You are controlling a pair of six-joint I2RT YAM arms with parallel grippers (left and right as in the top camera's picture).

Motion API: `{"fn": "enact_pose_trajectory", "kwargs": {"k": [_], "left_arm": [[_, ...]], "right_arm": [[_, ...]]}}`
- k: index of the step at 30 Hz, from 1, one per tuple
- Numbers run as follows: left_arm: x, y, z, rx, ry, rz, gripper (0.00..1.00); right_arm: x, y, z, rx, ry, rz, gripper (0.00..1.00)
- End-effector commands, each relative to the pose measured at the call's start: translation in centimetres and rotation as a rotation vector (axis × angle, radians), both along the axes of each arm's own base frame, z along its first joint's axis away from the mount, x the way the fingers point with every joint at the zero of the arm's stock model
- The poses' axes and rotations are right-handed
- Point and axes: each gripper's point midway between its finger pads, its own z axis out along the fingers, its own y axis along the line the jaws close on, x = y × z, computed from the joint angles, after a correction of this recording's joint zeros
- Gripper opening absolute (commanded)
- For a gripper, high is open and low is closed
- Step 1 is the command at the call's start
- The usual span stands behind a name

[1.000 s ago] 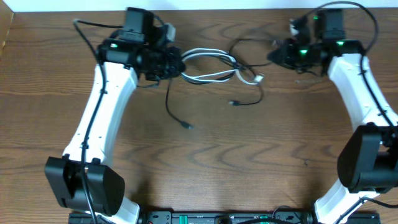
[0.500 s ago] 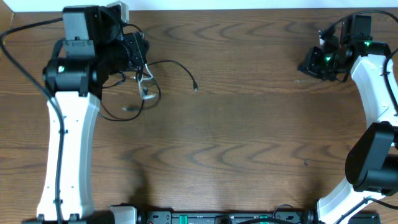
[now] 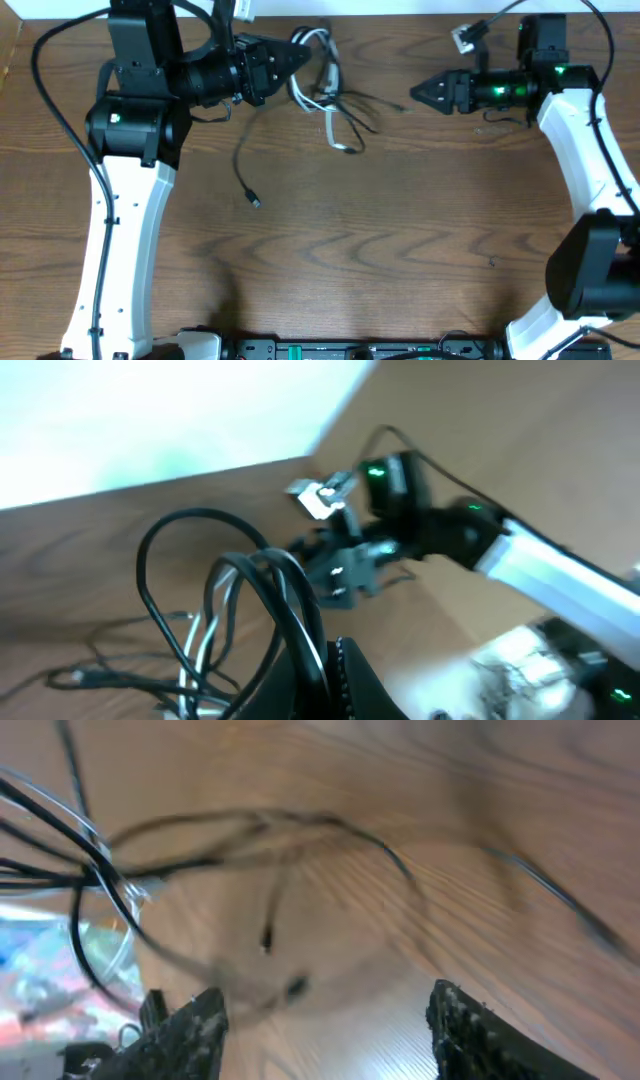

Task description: Untangle cables

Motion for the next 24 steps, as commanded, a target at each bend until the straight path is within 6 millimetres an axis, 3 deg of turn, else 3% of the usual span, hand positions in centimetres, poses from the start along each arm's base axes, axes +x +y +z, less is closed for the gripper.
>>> {"fn": "enact_pose_trajectory", "kwargs": {"k": [1, 9, 24], "left_arm": [[-2.5, -1.5, 1.4, -0.094, -0.009, -0.207, 0.08], [-2.5, -1.5, 1.3, -0.107, 0.027, -0.206, 0.08], [-2.9, -2.2, 1.3, -0.115, 0.058, -0.219, 0.09]], "right_arm": [[-1.7, 3.1, 3.7, 0.071, -0.087, 0.092, 0.64], [-3.1, 7.6, 6.0, 0.147, -0.198, 0.236, 0.62], [-5.1, 11.4, 7.0, 0.180, -0.264, 0.348, 0.61]]}}
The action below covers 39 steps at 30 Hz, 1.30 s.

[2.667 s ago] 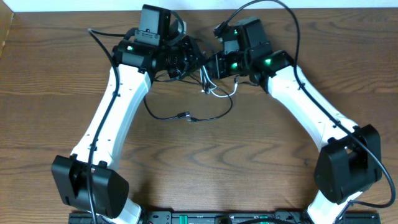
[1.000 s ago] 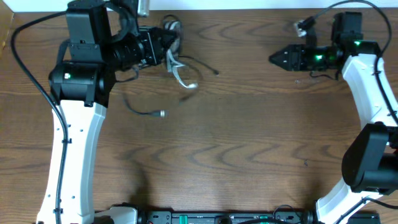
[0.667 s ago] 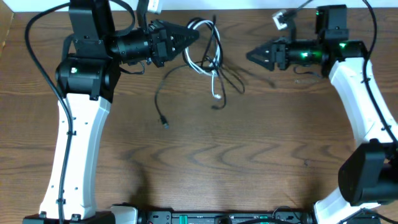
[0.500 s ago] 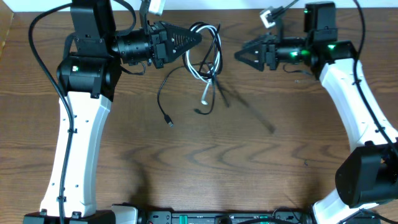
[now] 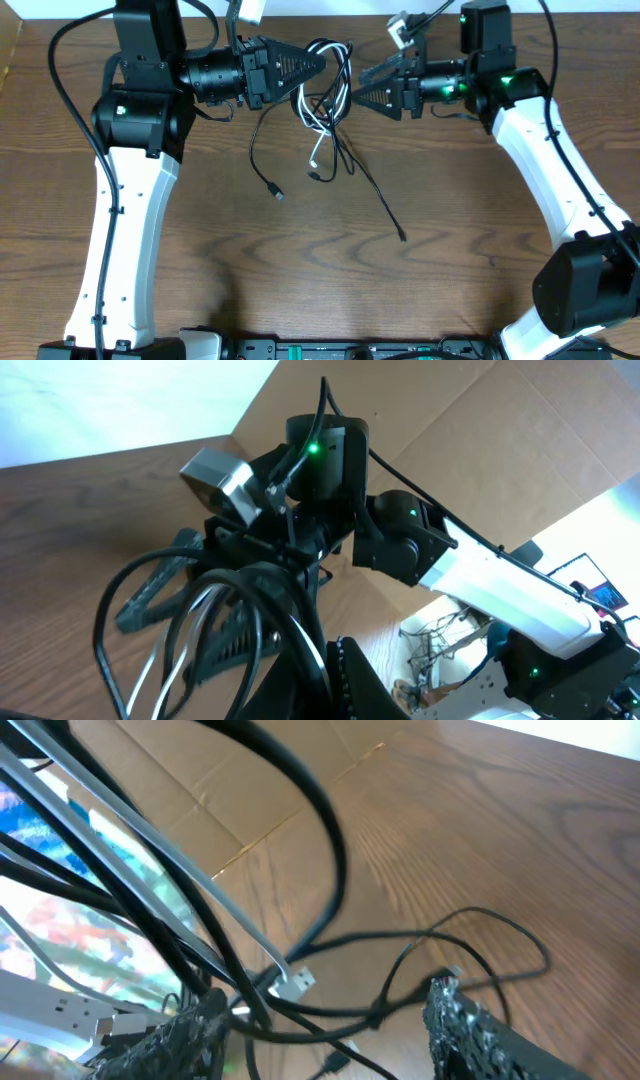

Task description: Untangle cables

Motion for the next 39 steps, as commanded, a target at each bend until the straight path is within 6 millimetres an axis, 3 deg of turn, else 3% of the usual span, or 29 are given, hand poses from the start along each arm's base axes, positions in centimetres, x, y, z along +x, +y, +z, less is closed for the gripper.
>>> {"fn": "enact_pose_trajectory", "kwargs": {"k": [1, 8, 11, 12, 13, 16, 20, 29, 36, 39], "left_arm": [[-0.8, -0.8, 0.5, -0.016, -0.001, -0.047, 0.09], [-1.2, -1.9, 0.3, -0.006, -0.002, -0.059, 0.09], [-1.3, -2.1, 0.3, -0.006, 0.001, -0.064, 0.08], [-1.3, -2.1, 0.3, -0.008, 0.010, -0.063, 0.09], [-1.3, -2.1, 0.3, -0.008, 0.009, -0.063, 0.09], [-1.2, -2.0, 0.3, -0.005, 0.008, -0.057, 0.09], [0.8, -1.2, -1.5, 0.067, 0.053, 0.086, 0.09], [4.9, 4.0, -7.6, 0.356, 0.178, 0.496, 0.09], [5.6, 5.5, -8.3, 0.417, 0.160, 0.564, 0.08], [5.8, 6.4, -8.3, 0.415, 0.164, 0.585, 0.08]], "right_arm": [[-1.5, 1.4, 1.1, 0.024, -0.018, 0.057, 0.62], [-1.2, 2.9, 0.3, -0.029, -0.015, 0.012, 0.56], [0.3, 2.7, -0.7, -0.087, 0.027, -0.097, 0.33], [1.2, 2.3, -1.2, -0.113, 0.054, -0.164, 0.13], [1.7, 2.0, -1.5, -0.129, 0.065, -0.201, 0.02], [4.2, -0.3, -3.6, -0.228, 0.152, -0.418, 0.01], [6.2, -5.6, -7.1, -0.409, 0.255, -0.716, 0.01], [5.9, -13.4, -10.7, -0.697, 0.313, -1.013, 0.01], [5.1, -16.8, -11.5, -0.854, 0.299, -1.128, 0.01], [4.5, -19.2, -11.6, -0.950, 0.286, -1.220, 0.01]]}}
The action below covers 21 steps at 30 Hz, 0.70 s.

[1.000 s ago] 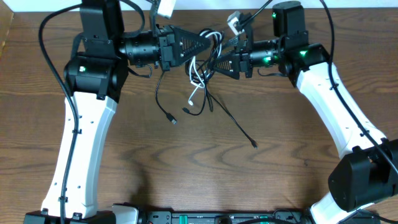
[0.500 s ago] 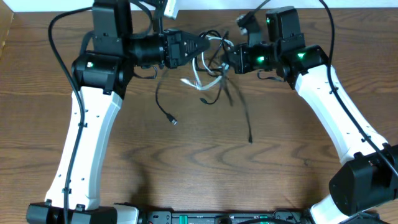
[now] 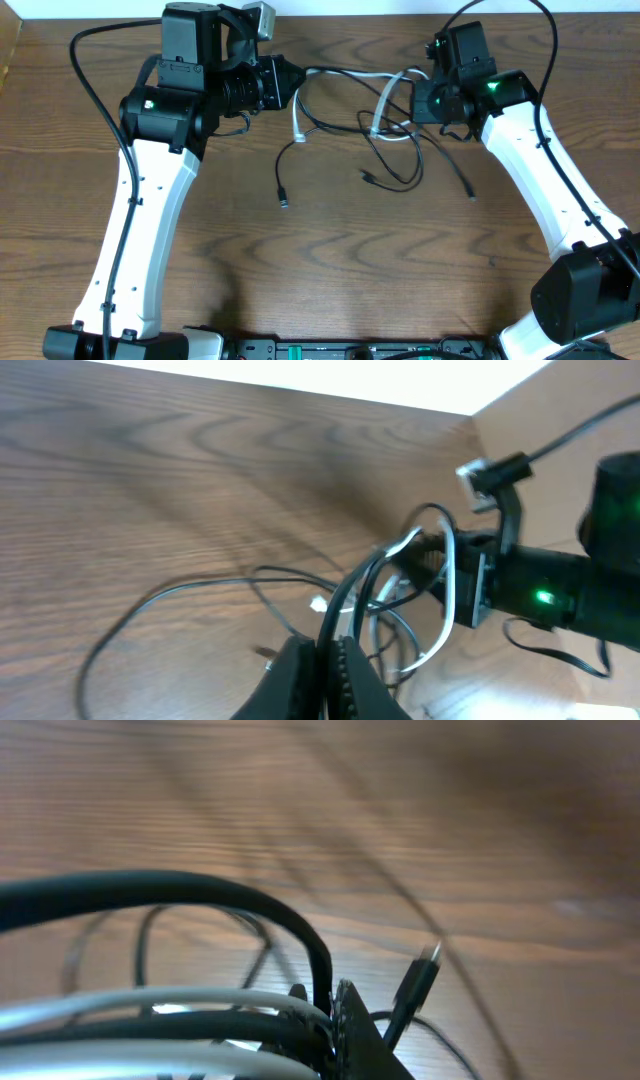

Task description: Untangle cables

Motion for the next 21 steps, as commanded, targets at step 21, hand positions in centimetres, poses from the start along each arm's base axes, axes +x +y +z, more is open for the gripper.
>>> {"fn": "enact_pose_trajectory", "kwargs": {"k": [21], "left_arm": [[0.4, 4.1, -1.8, 0.126, 0.050, 0.132, 0.14]], "right_arm": [[-2.3, 7.5, 2.4, 0.279, -0.071, 0.589, 0.01]]}}
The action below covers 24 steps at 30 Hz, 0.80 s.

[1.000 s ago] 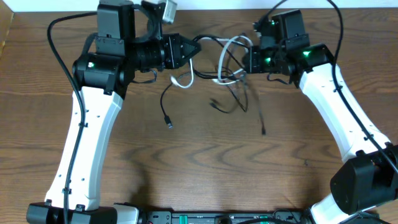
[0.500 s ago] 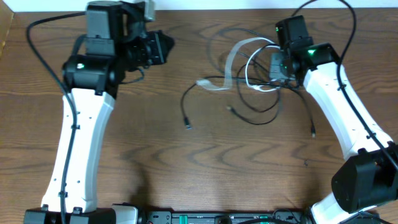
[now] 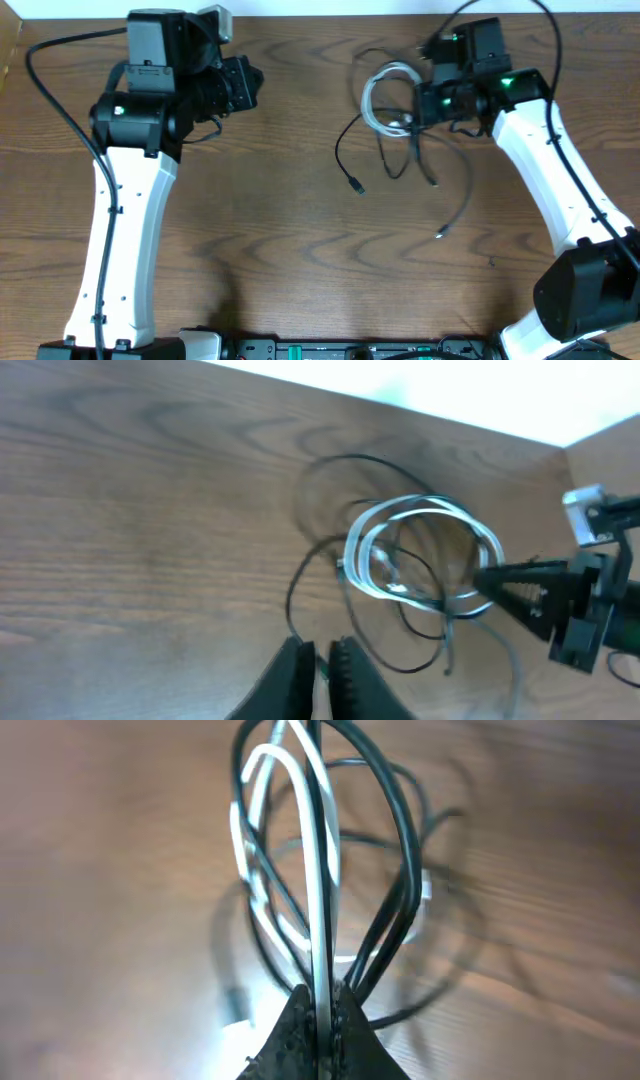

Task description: Untangle cables

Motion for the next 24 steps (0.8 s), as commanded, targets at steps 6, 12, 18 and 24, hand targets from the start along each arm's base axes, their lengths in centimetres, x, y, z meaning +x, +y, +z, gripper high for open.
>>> {"fn": "enact_pose_trajectory", "kwargs": {"k": [6, 12, 18, 24], "left_arm": [[0.2, -4.8, -2.6, 0.004, 0.036, -0.186, 0.36], [0.7, -9.2, -3.4, -0.120, 0.013, -0.395, 0.52], [1.8, -11.4, -5.6, -0.143, 0.029, -0.450, 0.57], [3.5, -12.5, -7.4, -0.141, 0.014, -0.464, 0.57]], "right_arm": [[-3.0, 4.4, 4.0, 0.255, -0.050, 0.302, 0.01], [-3.9, 4.0, 6.3, 0.333, -0.068, 0.327, 0.01], [-5.2, 4.9, 7.0, 0.399, -0.054, 0.402, 0.01], [-6.4, 5.3, 7.4, 0.448, -0.027, 0.445, 0.01]]}}
